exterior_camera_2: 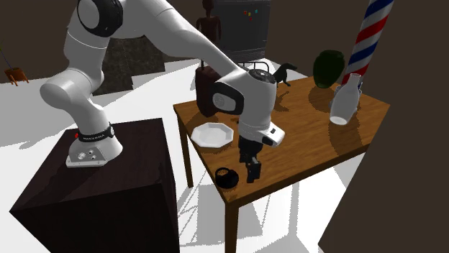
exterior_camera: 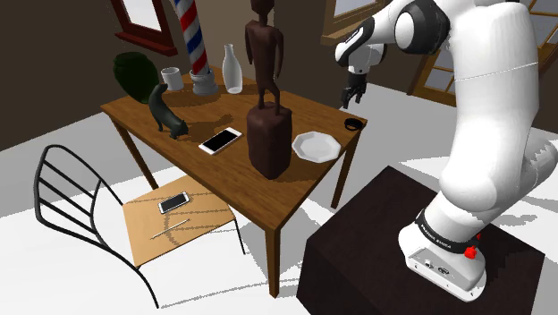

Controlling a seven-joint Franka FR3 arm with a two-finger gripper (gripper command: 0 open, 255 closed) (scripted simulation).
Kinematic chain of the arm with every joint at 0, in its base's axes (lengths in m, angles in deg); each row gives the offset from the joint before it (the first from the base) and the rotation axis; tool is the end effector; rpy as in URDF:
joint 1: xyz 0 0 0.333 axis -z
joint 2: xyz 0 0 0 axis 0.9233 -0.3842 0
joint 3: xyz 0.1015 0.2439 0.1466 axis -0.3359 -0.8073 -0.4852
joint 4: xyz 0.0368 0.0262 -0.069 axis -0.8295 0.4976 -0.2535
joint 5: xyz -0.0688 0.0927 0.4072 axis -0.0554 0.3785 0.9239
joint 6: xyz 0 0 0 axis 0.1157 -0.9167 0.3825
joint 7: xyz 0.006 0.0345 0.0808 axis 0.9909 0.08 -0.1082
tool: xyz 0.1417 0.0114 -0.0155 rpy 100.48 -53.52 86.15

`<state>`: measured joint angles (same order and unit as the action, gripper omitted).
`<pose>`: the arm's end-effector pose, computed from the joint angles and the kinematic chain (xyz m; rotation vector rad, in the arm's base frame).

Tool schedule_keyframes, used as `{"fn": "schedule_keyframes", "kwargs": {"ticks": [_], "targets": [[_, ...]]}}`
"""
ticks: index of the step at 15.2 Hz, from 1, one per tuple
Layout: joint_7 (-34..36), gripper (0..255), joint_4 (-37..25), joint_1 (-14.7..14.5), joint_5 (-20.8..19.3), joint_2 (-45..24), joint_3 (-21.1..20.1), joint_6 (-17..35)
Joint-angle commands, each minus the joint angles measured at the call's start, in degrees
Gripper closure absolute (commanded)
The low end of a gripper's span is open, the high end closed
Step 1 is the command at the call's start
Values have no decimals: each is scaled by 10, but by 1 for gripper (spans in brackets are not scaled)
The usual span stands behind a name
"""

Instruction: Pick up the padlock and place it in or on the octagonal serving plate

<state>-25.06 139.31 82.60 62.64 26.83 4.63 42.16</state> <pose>0.5663 -0.3859 0.2006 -3.1274 0.0823 0.0887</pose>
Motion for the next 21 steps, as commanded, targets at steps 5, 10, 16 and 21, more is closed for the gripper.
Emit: {"fn": "schedule_keyframes", "kwargs": {"ticks": [5, 10, 16, 21], "targets": [[-7, 0, 2, 6, 11, -27, -8, 28], [-7, 0, 2, 6, 11, -27, -8, 28], [-7, 255, 2, 6, 11, -27, -8, 28], [-7, 255, 2, 6, 11, -27, -8, 28]]}}
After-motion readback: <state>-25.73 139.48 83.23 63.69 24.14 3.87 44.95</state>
